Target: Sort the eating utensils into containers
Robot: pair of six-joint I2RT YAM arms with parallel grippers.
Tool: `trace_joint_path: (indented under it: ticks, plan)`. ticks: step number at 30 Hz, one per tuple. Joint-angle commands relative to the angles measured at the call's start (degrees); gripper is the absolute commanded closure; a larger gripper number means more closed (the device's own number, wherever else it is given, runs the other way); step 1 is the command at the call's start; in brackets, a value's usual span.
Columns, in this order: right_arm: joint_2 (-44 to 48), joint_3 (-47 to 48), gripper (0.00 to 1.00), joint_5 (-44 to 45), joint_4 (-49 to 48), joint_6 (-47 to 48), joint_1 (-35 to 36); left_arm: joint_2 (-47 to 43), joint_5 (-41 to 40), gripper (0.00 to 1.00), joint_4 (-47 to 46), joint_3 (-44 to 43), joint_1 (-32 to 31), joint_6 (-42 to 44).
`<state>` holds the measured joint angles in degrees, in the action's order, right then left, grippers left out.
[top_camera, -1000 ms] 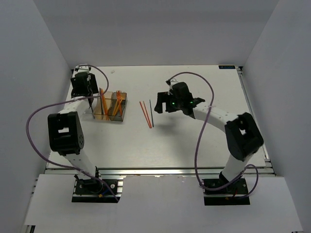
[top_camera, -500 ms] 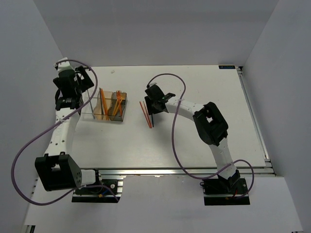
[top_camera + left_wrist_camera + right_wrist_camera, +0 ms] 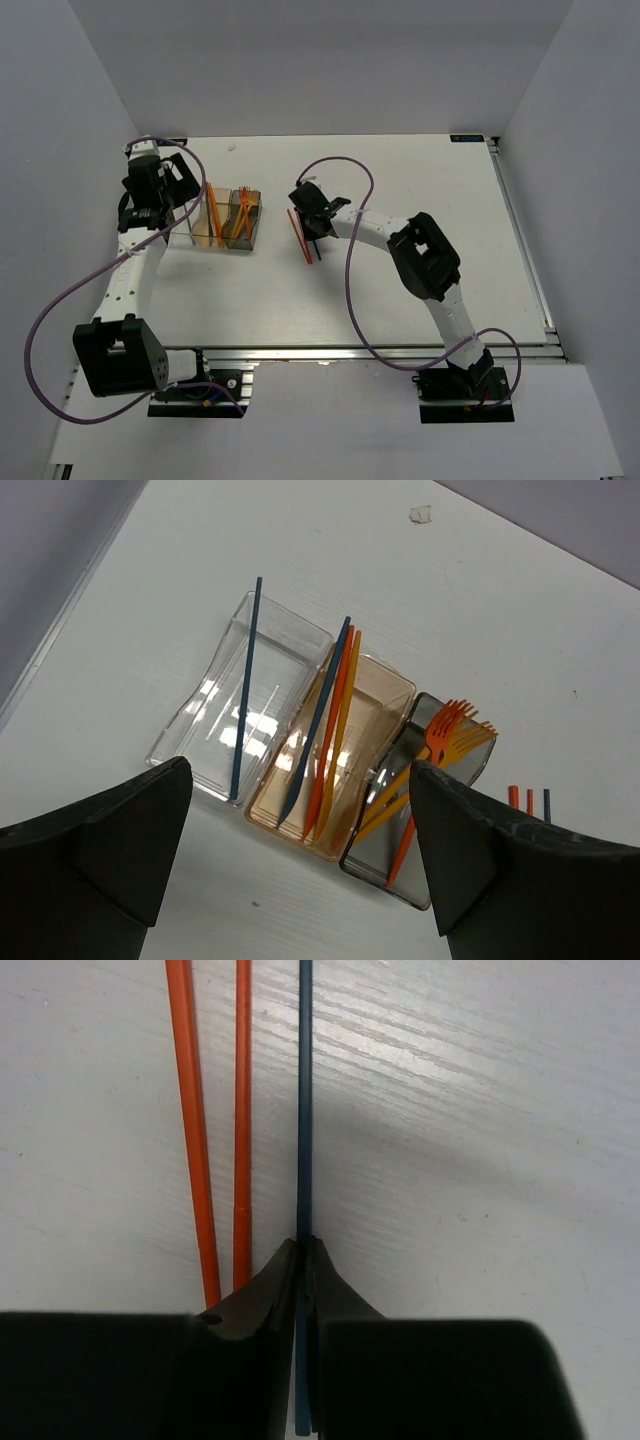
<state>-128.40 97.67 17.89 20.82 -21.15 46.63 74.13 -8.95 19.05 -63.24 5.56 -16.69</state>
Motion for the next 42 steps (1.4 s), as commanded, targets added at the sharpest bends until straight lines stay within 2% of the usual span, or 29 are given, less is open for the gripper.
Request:
trace_joint_path:
  ticks: [1,2,3,7,11,12,14,17,20,22,25,29,32,33,36,37,39,40,42]
  plan:
    - [-1.51,-4.58,0.94,0.83,3.27,-2.40,-0.14,-2.32,3.32,0.02,-0.41,0.13,0.06,-1.24]
    - [-0.81,-7.46,0.95,0.57,2.74,-3.10,-0.14,-2.58,4.63,0.02,-0.85,0.22,0.06,-1.33]
    - [0.68,-9.06,1.00,0.22,1.87,-3.29,-0.14,-2.58,5.43,0.02,-0.68,0.40,0.06,-1.59]
    - [4.20,-13.55,1.00,-1.97,-0.16,-4.08,-0.93,-2.76,12.97,0.02,-0.68,2.06,-0.02,-3.87]
    - [12.44,-16.53,1.00,-0.14,-1.57,-3.47,-1.02,-4.16,27.63,0.02,-8.29,8.20,-0.55,-12.11]
    - [14.38,-17.24,1.00,0.47,-2.09,-3.38,-1.02,-4.43,28.71,0.02,-9.98,9.70,-1.16,-13.88]
    - [19.99,-19.26,1.00,0.04,-4.81,-3.03,-1.19,-5.22,30.04,0.02,-16.83,14.71,-4.67,-19.14]
    - [26.94,-23.74,1.00,-2.68,-8.33,-3.29,-1.98,-5.31,28.91,0.02,-26.06,19.63,-14.16,-24.87]
    - [33.97,-29.18,1.00,-7.24,-14.28,-3.55,-2.16,-3.82,29.60,0.02,-37.39,23.15,-20.31,-31.55]
    - [36.89,-33.04,1.00,-13.91,-18.16,-3.73,-2.25,-1.63,30.57,0.02,-43.97,23.60,-23.82,-34.19]
    - [40.59,-34.99,1.00,-21.39,-23.09,-4.95,-2.16,1.80,30.13,0.02,-45.50,21.33,-27.61,-35.34]
    - [43.58,-36.67,1.00,-25.18,-27.23,-7.41,-2.16,4.27,28.47,0.03,-44.10,19.30,-29.12,-34.90]
    - [43.76,-36.32,1.00,-26.85,-28.02,-7.94,-1.90,5.32,28.03,0.11,-43.92,19.30,-29.21,-34.99]
    - [43.76,-36.23,1.00,-26.94,-28.29,-7.95,-1.81,5.59,27.85,0.24,-43.75,19.21,-29.21,-35.17]
    - [43.06,-35.27,1.00,-27.47,-28.73,-8.03,-1.63,6.82,29.07,0.41,-44.36,19.03,-29.29,-35.78]
    - [42.71,-34.92,1.00,-27.73,-28.64,-8.03,-1.72,7.08,29.16,0.58,-44.45,18.69,-29.29,-35.87]
    - [42.09,-34.39,1.00,-28.35,-29.08,-8.38,-1.63,7.70,29.17,0.71,-42.97,17.98,-29.29,-35.26]
    - [42.00,-34.39,1.00,-28.44,-29.78,-8.56,-1.63,7.87,29.25,0.91,-42.17,16.94,-29.29,-34.12]
    - [42.09,-34.56,1.00,-28.52,-30.40,-8.82,-1.63,8.22,28.82,1.00,-38.85,15.79,-29.29,-32.71]
